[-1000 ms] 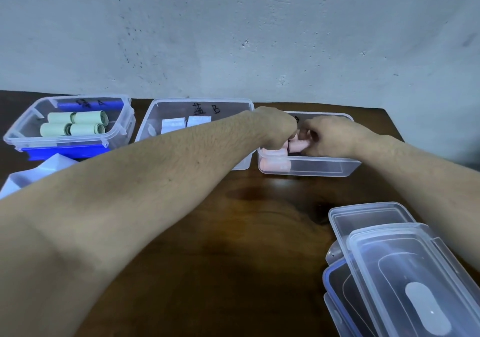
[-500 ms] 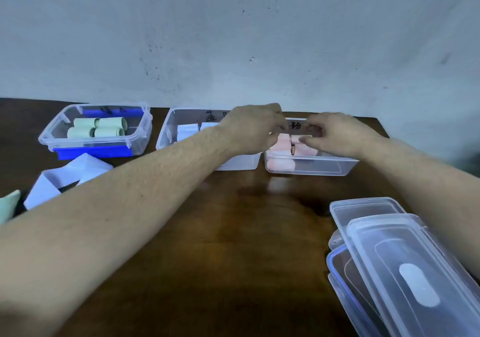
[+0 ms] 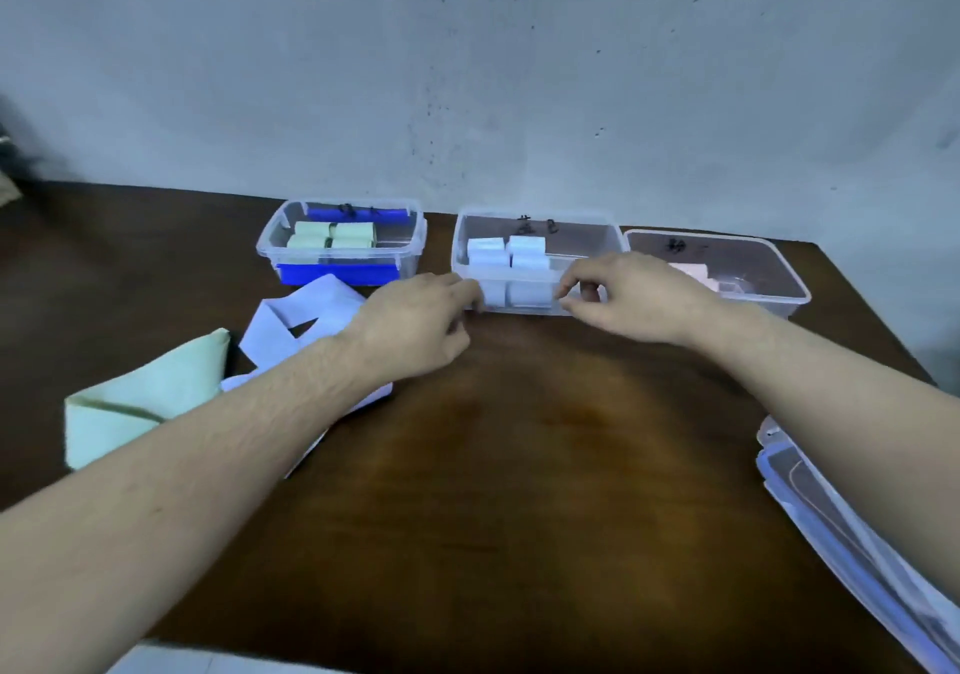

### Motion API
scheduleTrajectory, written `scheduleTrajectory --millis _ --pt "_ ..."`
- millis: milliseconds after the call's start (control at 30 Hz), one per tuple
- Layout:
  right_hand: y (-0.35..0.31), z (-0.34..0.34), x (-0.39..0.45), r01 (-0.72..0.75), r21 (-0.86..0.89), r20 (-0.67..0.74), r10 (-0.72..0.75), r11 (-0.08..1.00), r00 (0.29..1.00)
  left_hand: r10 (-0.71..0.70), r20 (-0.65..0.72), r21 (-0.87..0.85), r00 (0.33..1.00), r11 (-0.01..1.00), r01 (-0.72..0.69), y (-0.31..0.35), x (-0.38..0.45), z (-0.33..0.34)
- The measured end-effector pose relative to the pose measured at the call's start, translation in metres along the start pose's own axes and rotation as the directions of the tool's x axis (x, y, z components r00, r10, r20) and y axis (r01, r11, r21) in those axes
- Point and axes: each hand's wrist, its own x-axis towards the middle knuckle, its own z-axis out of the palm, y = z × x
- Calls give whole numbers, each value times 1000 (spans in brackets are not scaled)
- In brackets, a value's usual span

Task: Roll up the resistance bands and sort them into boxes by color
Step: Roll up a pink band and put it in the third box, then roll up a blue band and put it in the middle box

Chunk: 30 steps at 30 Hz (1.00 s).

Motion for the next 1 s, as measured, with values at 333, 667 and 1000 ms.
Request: scheduleTrajectory --millis 333,667,1000 --pt "-81 40 0 -14 55 178 4 998 984 -331 123 -14 936 942 335 -65 -79 28" --pt "-105 40 -22 -61 293 133 22 954 991 -297 -8 -839 955 522 155 -16 -69 -8" --pt "-91 11 -61 -199 446 167 138 873 976 -292 237 -970 926 -24 241 27 -45 -2"
